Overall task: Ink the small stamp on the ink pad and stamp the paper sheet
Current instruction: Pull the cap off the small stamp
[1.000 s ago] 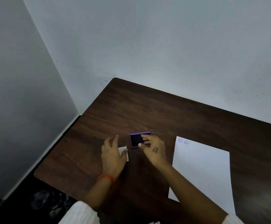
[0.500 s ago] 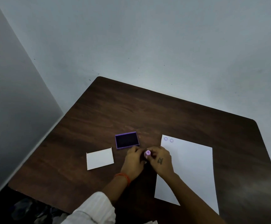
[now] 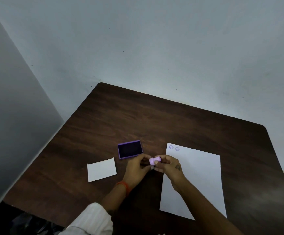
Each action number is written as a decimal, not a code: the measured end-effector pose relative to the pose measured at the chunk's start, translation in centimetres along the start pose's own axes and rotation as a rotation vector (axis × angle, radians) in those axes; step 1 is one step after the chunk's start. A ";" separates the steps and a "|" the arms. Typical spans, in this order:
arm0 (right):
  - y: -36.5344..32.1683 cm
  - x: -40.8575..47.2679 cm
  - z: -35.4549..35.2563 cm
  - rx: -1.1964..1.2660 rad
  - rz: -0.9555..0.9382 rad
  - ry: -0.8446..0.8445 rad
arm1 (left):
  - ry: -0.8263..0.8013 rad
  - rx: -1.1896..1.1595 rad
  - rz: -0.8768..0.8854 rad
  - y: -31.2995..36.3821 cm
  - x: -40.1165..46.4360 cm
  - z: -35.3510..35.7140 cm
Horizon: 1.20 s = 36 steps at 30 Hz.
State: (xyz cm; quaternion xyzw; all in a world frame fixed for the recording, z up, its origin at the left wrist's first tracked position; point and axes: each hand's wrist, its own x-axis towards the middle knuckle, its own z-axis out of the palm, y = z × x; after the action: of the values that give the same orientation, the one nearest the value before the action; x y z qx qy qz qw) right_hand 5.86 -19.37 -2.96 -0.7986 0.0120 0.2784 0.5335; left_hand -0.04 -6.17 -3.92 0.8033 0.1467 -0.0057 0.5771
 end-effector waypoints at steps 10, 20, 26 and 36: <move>-1.5 -1.0 -1.0 0.131 -0.034 -0.069 | -0.012 -0.089 0.018 1.1 -0.4 -0.8; -1.9 -1.4 -0.9 0.171 -0.032 -0.068 | -0.003 -0.107 0.053 1.3 -0.9 -1.1; -2.1 -1.8 -0.5 0.188 0.012 -0.046 | -0.033 -0.112 0.046 0.7 -0.8 -1.5; -1.1 -3.1 -0.9 0.784 0.242 -0.058 | -0.103 -0.074 0.013 -1.3 -0.8 -1.3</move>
State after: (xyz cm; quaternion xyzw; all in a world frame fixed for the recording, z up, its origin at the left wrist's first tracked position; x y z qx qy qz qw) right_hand 3.95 -20.53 -0.30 -0.5197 0.1959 0.3357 0.7608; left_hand -1.30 -4.78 -4.59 0.7811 0.1118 -0.0380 0.6132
